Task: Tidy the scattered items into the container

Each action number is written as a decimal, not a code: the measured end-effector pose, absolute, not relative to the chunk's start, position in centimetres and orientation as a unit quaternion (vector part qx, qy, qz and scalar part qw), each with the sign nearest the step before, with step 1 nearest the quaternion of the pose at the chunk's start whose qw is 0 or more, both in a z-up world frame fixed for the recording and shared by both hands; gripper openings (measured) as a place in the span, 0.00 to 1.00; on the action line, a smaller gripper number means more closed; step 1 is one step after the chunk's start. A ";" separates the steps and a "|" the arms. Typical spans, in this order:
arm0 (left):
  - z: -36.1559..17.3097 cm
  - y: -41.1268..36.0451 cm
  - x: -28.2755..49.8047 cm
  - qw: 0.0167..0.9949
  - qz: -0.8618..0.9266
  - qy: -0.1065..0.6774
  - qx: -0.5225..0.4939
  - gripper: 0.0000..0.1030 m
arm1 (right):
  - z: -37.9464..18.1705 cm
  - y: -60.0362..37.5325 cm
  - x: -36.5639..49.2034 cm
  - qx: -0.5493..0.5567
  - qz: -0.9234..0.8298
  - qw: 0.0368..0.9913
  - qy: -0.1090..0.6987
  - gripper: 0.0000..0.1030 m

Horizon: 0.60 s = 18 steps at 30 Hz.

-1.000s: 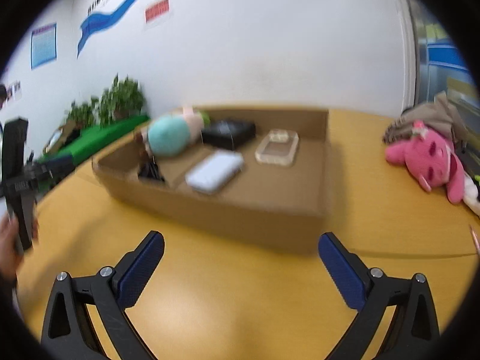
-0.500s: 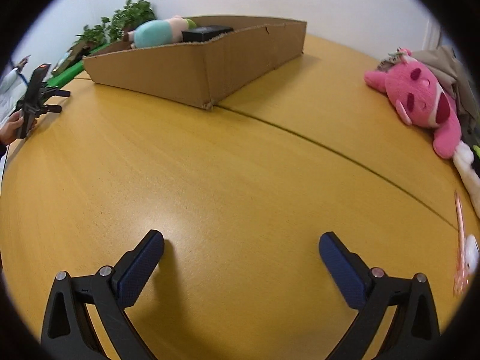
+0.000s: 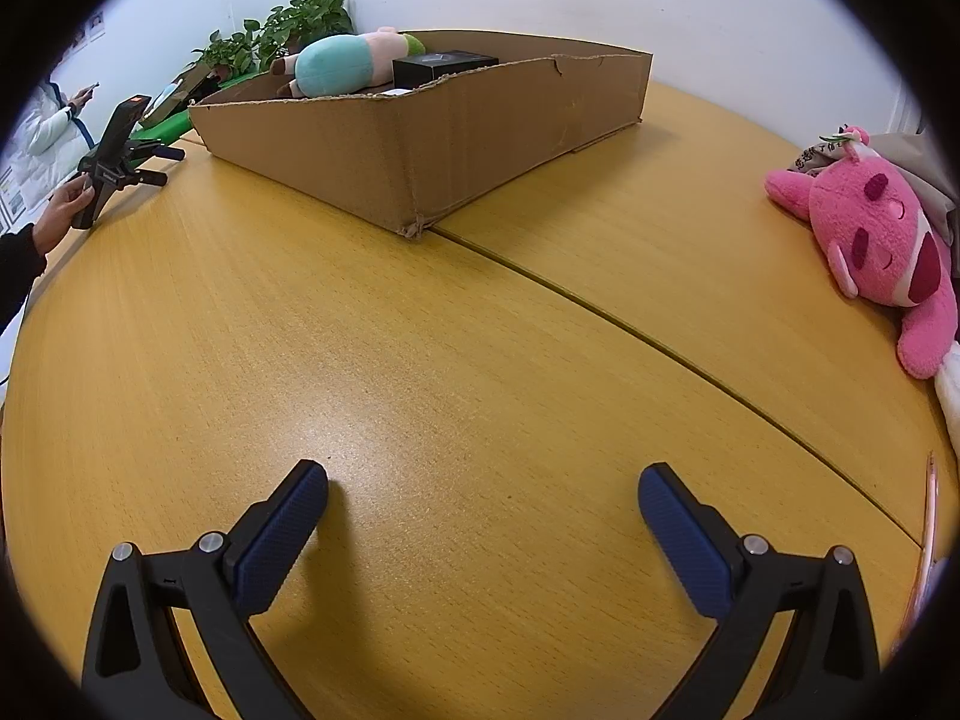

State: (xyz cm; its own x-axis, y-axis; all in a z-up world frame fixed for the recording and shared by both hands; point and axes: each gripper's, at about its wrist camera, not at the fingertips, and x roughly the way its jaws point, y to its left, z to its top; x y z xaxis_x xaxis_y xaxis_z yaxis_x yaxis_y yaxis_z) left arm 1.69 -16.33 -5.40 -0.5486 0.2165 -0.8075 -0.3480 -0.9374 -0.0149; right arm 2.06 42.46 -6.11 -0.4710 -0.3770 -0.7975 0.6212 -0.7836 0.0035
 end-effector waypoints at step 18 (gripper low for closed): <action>-5.4 -17.0 2.0 0.156 0.879 0.069 -0.445 1.00 | -6.4 42.7 0.4 0.424 -0.844 0.294 0.148 1.00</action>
State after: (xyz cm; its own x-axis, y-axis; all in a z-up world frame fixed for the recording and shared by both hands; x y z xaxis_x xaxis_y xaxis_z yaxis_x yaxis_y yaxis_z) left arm 2.03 -17.05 -5.45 -0.5542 0.2136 -0.8045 -0.3361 -0.9416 -0.0185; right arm 0.42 42.71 -6.44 -0.4683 -0.3709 -0.8020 0.6218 -0.7832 -0.0010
